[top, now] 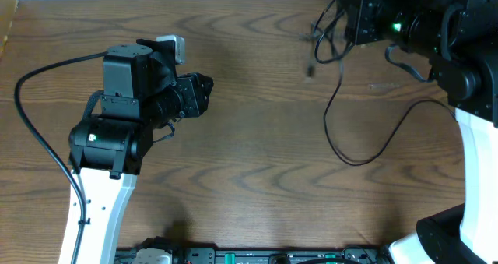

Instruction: Untangle cables

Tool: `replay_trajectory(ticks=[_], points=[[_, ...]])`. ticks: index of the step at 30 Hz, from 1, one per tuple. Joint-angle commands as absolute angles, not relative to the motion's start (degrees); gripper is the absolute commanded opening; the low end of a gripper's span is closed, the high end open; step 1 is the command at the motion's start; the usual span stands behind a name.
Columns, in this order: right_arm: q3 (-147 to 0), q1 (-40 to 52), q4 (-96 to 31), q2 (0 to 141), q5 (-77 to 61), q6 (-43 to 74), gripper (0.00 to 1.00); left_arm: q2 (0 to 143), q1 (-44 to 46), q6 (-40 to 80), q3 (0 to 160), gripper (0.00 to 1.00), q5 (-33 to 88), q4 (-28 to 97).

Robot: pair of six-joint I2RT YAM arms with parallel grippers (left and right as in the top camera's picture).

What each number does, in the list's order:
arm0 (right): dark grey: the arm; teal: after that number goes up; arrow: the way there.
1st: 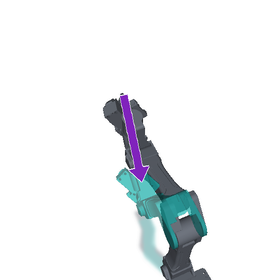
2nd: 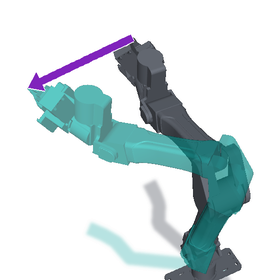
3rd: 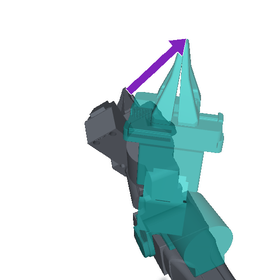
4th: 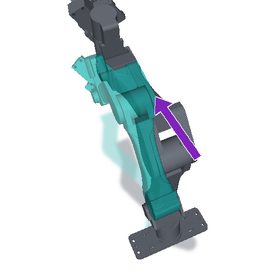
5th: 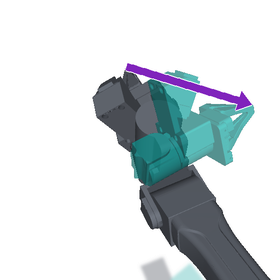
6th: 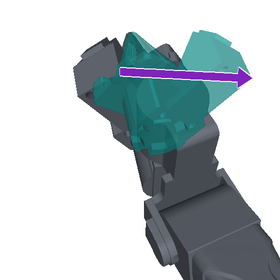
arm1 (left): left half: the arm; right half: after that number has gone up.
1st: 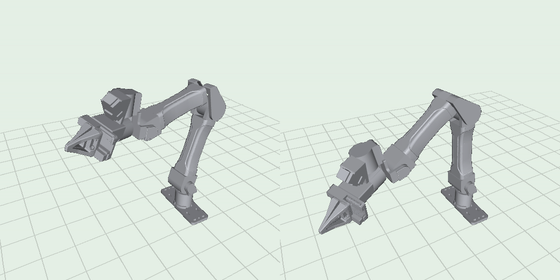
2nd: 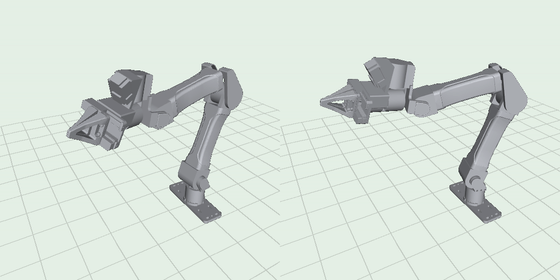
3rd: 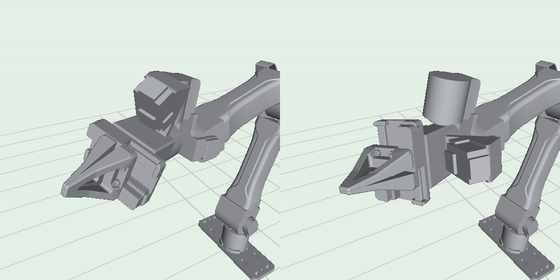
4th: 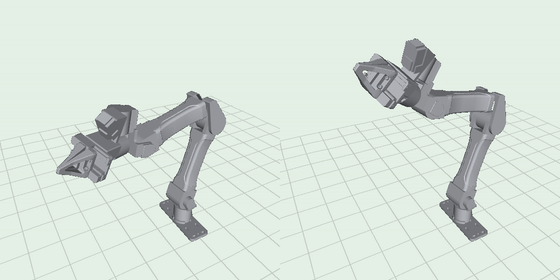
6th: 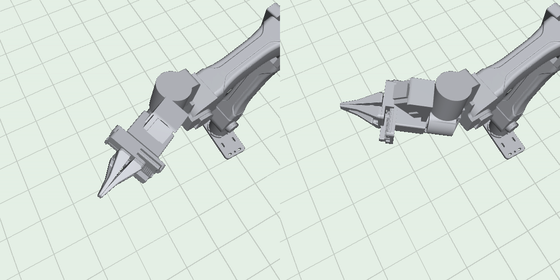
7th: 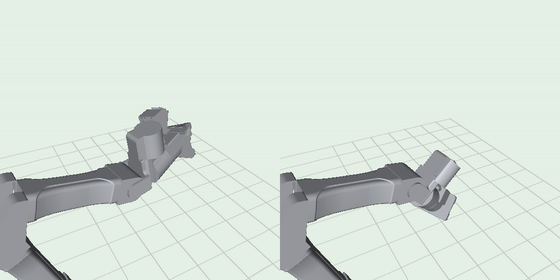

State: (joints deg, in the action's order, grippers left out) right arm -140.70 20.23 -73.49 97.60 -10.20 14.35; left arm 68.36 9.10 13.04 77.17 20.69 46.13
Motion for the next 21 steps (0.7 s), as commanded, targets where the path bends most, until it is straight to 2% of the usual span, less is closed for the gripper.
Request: replay_trajectory(ticks=[1,7,12,16,21], points=[[-141.10,20.34,-74.24,100.05,-15.40,12.51,0.01,67.72,8.95,12.05,76.79,0.45,24.47,46.24],[-141.14,20.34,-72.44,101.47,-22.24,10.63,0.01,68.90,8.95,10.68,75.35,0.46,35.51,43.90],[-141.36,20.34,-72.20,101.47,-21.85,10.66,0.01,71.79,8.97,11.03,69.47,0.46,48.88,34.70],[-141.36,20.16,-72.07,101.47,-19.57,10.63,0.01,74.54,8.97,11.64,65.52,0.46,53.47,29.61],[-141.36,20.12,-71.79,101.47,-19.55,10.70,0.01,76.66,9.76,11.62,63.05,0.46,53.65,24.53]])
